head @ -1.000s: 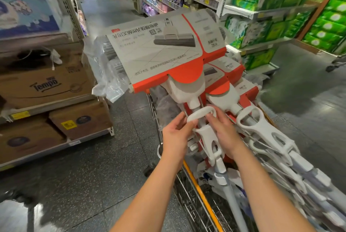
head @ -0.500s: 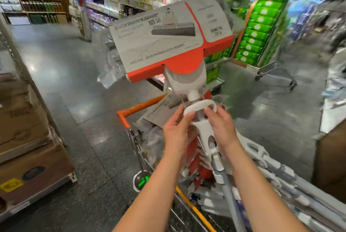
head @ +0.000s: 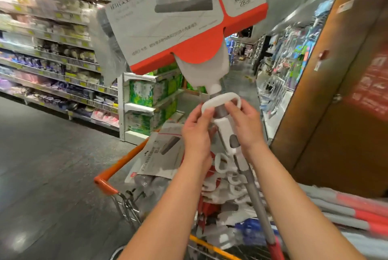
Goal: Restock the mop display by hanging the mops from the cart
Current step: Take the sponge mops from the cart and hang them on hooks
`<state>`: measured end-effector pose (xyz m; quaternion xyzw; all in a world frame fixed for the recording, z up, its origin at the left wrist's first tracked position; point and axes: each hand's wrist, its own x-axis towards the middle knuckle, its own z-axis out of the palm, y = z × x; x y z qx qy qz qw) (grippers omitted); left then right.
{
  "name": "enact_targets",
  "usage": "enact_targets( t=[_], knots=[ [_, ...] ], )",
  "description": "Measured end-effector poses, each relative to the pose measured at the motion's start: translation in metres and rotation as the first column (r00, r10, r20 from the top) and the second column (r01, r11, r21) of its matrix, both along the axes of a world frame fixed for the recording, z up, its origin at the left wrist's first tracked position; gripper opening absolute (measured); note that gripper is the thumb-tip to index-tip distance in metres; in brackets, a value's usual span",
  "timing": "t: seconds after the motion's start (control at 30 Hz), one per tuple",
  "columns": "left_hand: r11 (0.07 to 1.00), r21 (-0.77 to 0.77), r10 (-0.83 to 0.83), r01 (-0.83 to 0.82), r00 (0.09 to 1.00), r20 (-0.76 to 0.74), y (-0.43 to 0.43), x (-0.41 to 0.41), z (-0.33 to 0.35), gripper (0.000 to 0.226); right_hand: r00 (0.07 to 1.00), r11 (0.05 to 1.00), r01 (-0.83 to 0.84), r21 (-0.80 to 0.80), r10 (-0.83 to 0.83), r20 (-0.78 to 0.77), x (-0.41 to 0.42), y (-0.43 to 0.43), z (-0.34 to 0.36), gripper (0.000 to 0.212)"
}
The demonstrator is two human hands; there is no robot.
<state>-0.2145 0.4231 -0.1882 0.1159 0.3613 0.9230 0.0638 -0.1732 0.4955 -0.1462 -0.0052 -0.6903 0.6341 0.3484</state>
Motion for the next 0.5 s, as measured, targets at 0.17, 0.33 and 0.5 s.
enact_targets(
  t=[0.17,0.33,0.5],
  knots=[
    [0.994,0.054,-0.092,0.097,0.991,-0.095,-0.004,0.018,0.035,0.011,0.987,0.989,0.135,0.053,-0.130,-0.097,0.026,-0.016,0.035,0.021],
    [0.969,0.139,-0.188,0.206,0.974,-0.129,-0.005,0.037,0.078,0.015,0.942,0.958,0.282,0.056,-0.266,-0.206,0.047,-0.025,0.067,0.021],
    [0.935,0.201,-0.259,0.293,0.949,-0.180,-0.002,0.059,0.125,0.014,0.889,0.917,0.392,0.077,-0.356,-0.288,0.070,-0.028,0.107,0.005]
  ],
)
